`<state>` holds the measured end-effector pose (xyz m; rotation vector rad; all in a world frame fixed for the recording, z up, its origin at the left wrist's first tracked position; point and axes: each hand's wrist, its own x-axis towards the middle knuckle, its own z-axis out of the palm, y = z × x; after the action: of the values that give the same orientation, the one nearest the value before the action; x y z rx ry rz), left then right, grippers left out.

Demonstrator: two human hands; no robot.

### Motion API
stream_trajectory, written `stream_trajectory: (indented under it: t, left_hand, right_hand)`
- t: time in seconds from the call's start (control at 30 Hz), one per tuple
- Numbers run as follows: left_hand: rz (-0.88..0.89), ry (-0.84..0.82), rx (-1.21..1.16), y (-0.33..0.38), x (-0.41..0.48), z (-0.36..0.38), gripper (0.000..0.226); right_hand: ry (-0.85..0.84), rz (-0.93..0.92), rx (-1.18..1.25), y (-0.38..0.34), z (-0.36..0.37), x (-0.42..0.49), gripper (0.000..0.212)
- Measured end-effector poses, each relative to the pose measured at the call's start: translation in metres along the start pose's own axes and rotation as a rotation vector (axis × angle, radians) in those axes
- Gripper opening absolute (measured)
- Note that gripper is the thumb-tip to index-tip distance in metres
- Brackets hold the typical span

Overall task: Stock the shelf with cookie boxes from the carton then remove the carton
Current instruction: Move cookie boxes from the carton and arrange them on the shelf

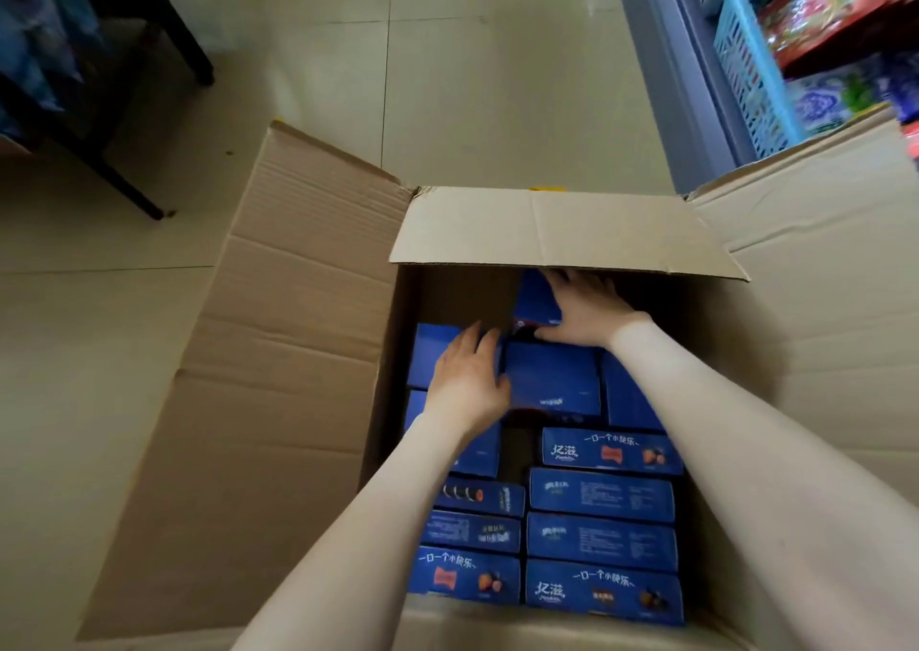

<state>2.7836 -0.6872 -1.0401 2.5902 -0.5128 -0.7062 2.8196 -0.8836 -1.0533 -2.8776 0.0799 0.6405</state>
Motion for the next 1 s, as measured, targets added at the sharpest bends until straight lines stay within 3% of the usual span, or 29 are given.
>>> stream_trajectory:
  t: [0.1, 0.2, 0.37, 0.5, 0.6, 0.73, 0.83, 1.0]
  left_hand:
    - [-0.065, 0.022, -0.108, 0.01, -0.007, -0.009, 0.061]
    - [-0.141, 0.024, -0.254, 0.038, -0.03, -0.031, 0.059]
    - [-0.275, -0.146, -0.343, 0.078, -0.089, -0.075, 0.053]
    - [-0.449, -0.206, -0.422, 0.125, -0.141, -0.157, 0.044]
    - [-0.559, -0.232, -0.523, 0.159, -0.176, -0.22, 0.056]
    - [-0.641, -0.294, -1.009, 0.214, -0.231, -0.311, 0.052]
    - [-0.558, -0.348, -1.329, 0.255, -0.264, -0.377, 0.049]
    - [-0.353, -0.333, -1.457, 0.31, -0.303, -0.475, 0.044]
  right_hand:
    - [0.084, 0.039, 0.004, -0.003, -0.014, -0.02, 0.1]
    - [0.215, -0.06, -0.084, -0.02, -0.028, -0.065, 0.101]
    - [0.251, -0.123, 0.0, -0.049, -0.06, -0.146, 0.099]
    - [0.245, 0.156, 0.378, -0.081, -0.149, -0.21, 0.095]
    - [0.264, 0.355, 0.76, -0.101, -0.229, -0.252, 0.095]
    - [0.204, 0.563, 1.318, -0.121, -0.331, -0.307, 0.086]
    - [0.193, 0.579, 1.694, -0.136, -0.405, -0.348, 0.054]
    - [0.182, 0.478, 1.886, -0.161, -0.503, -0.401, 0.051]
